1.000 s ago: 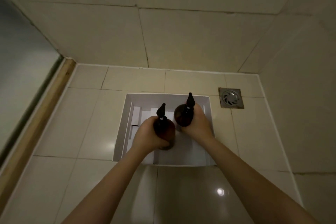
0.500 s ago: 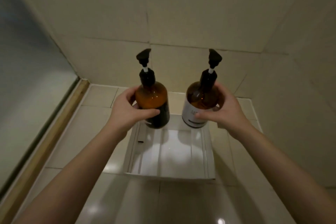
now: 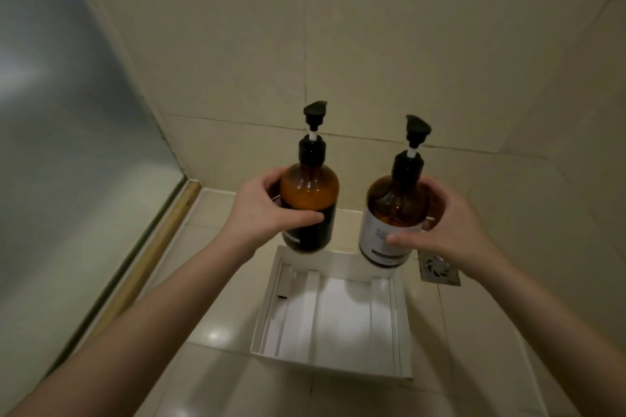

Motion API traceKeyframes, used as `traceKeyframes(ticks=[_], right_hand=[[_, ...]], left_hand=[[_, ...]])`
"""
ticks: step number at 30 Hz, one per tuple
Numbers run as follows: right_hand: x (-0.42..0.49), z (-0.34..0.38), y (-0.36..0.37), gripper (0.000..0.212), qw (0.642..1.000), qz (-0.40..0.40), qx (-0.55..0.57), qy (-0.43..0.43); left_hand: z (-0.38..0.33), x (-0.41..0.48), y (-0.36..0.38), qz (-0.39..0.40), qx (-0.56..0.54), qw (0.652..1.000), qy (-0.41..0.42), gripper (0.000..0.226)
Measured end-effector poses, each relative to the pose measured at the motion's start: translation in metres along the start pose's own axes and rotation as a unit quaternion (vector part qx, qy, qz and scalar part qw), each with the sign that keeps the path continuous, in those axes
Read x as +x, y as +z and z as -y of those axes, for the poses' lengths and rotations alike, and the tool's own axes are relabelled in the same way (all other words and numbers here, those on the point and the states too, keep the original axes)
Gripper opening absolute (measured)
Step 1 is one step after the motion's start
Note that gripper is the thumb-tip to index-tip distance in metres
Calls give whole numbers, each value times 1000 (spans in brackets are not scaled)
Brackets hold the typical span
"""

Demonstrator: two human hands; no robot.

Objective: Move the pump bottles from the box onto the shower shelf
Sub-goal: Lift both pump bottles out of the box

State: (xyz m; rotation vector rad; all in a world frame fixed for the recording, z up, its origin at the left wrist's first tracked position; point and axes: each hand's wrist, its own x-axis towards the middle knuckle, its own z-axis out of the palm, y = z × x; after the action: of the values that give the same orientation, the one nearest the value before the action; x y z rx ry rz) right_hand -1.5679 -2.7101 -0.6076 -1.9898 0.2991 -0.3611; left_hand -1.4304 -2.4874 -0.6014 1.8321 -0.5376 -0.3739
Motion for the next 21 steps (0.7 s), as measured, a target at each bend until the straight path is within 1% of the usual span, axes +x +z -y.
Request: traceKeyframes(ticks=[3,7,11,16,21], right_hand=[[7,32,-17,69,1000,-11,-4,9],[19,92,-46,69,1000,1,-6,3],[31,161,-78,76,1000,-10,-9,-10],[47,258,-123,66,999,-31,-11,-39],[54,370,-173,67,997,-50,-20,-60]], left_hand=[[-29,5,-7,6,-9,1000,3,60],[-92,14,-25,20,-21,1000,1,58],[-170,18,-49,17,-22,1000,15,58],[-272,19,-83,21,-30,998,44,56],[-378,15,-121,64,-24,996,53,56]])
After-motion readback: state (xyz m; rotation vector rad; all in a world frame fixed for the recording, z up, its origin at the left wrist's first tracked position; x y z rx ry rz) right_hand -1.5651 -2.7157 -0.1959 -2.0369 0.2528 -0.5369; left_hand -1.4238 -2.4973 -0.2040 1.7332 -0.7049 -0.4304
